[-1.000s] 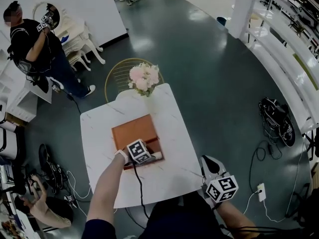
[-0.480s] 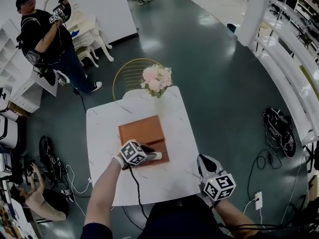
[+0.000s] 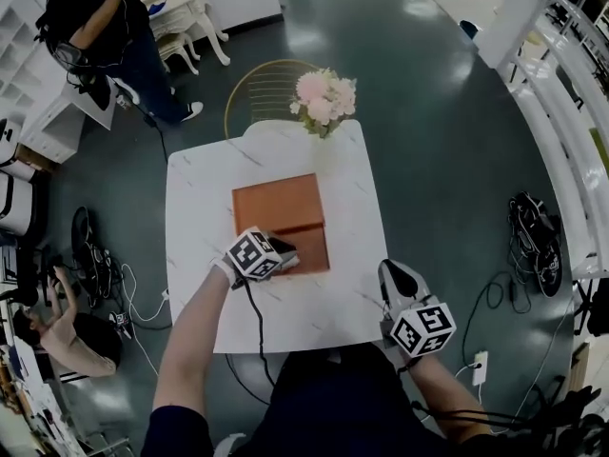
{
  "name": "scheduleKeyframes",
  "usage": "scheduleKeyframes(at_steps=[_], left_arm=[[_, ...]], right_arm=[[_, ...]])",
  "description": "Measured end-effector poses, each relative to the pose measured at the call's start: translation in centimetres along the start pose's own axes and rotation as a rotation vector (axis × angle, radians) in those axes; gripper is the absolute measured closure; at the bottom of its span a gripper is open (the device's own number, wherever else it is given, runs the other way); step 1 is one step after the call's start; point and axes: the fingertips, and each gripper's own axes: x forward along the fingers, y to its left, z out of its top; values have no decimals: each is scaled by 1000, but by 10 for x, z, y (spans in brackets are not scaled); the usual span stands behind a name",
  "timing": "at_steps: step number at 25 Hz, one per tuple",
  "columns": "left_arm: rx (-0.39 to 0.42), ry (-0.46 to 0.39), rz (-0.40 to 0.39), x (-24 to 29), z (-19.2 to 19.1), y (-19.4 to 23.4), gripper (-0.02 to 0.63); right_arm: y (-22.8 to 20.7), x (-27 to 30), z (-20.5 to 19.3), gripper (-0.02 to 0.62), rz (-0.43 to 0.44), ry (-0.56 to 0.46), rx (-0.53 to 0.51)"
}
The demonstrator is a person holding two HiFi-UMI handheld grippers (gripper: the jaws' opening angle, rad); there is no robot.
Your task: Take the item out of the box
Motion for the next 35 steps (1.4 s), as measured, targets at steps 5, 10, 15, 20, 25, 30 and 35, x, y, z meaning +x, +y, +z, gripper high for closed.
scheduleKeyframes(at_steps=[5,10,15,20,25,30,35], left_arm=[[25,35,62,-8,-3,13,522],[50,185,2,-1,-31,3,454],[92,322,-21,19,-53,3,451],[101,400,-42,25,-57,7,449],[119,338,-42,22,-49,2,460],[91,138,46,-5,-22,3,460],[73,-85,161,-53,4,-2,460]], right_arm=[[1,-1,2,592,0,-14,-2],[0,-4,0,592,-5,-14,6],[-2,-11,0,592,-20,-24,7],[-11,-21,-3,592,-51,-29,21],[-9,-22,-3,592,-50,-34,25],[-1,-14,7,592,-22,-40,-1],[18,2,23,592,28,-47,-43]])
